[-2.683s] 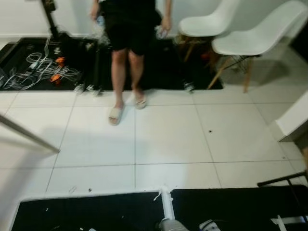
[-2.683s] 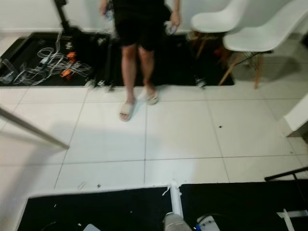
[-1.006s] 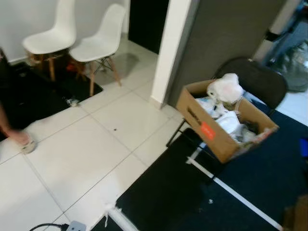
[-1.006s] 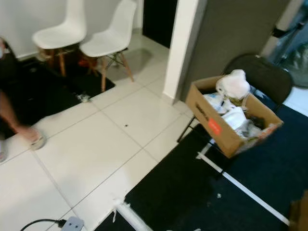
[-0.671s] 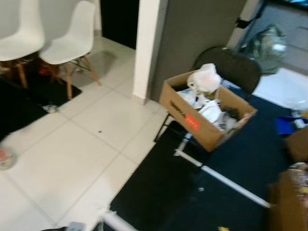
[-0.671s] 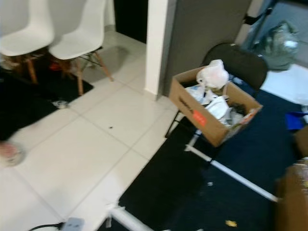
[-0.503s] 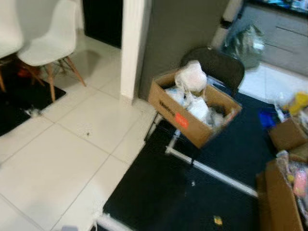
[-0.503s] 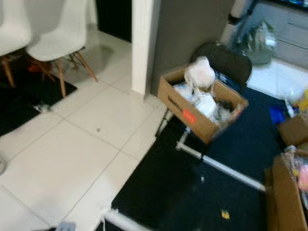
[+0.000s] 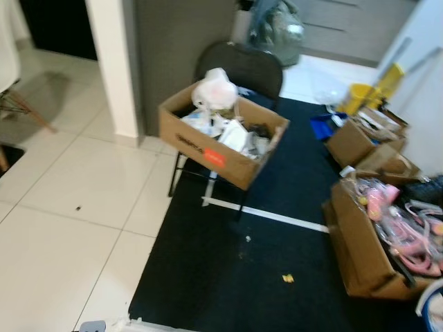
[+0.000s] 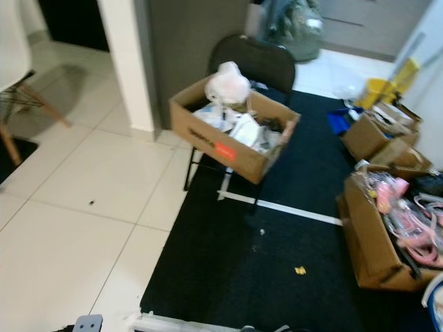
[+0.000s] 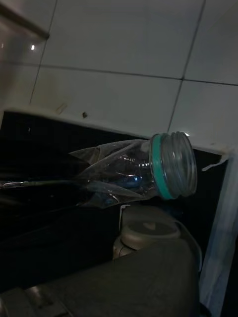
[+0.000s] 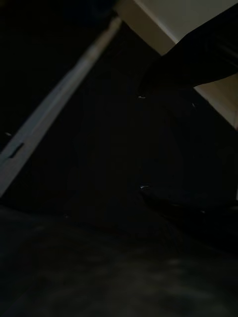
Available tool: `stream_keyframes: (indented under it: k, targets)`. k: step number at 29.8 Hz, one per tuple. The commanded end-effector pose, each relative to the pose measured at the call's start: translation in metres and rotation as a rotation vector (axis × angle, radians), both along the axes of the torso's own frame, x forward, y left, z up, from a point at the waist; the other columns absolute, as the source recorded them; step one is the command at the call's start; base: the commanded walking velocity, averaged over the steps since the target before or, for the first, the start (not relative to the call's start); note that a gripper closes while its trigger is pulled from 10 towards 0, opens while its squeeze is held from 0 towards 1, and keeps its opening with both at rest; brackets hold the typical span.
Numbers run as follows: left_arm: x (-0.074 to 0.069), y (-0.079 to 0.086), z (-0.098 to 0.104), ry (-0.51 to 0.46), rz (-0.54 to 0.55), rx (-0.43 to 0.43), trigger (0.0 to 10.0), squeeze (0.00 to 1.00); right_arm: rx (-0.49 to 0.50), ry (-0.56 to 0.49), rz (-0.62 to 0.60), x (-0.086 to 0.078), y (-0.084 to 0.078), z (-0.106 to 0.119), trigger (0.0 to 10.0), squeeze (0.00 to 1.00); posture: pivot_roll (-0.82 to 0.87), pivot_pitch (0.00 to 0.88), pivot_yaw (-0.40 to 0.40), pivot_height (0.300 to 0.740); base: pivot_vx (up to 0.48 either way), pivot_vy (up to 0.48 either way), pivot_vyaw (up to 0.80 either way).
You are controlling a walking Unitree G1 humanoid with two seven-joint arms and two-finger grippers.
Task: Picking trash to rubbish bin
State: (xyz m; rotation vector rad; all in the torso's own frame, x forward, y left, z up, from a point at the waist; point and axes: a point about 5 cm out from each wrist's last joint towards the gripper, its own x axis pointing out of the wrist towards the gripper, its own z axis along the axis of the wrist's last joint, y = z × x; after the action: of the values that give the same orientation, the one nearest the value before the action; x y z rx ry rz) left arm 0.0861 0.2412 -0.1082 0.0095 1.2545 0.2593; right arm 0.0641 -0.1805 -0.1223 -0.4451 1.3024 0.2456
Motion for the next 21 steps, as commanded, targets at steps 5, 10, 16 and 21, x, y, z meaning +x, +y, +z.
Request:
stream_keyframes:
  k: [5, 10, 16, 21]
  targets:
    - [0.109, 0.067, 0.071, -0.442, 0.059, 0.419, 10.0, 0.00, 0.105, 0.000, -0.028, -0.001, 0.014, -0.001, 10.0, 0.00, 0.22, 0.017, -0.078, 0.740, 0.000, 0.000, -0.80]
    - [0.116, 0.072, 0.078, -0.396, -0.179, 0.532, 10.0, 0.00, 0.163, -0.024, -0.104, 0.002, 0.015, 0.000, 10.0, 0.00, 0.22, 0.015, -0.079, 0.740, 0.000, 0.000, -0.80]
    - [0.110, 0.078, 0.078, -0.253, -0.502, 0.740, 10.0, 0.00, 0.275, -0.220, -0.250, 0.088, 0.001, 0.024, 10.0, 0.00, 0.22, 0.020, -0.084, 0.740, 0.000, 0.000, 0.00]
    - [0.116, 0.094, 0.095, -0.342, -0.358, 0.876, 10.0, 0.00, 0.248, -0.379, -0.226, 0.150, -0.010, 0.055, 10.0, 0.00, 0.23, 0.025, -0.089, 0.740, 0.000, 0.000, 0.00]
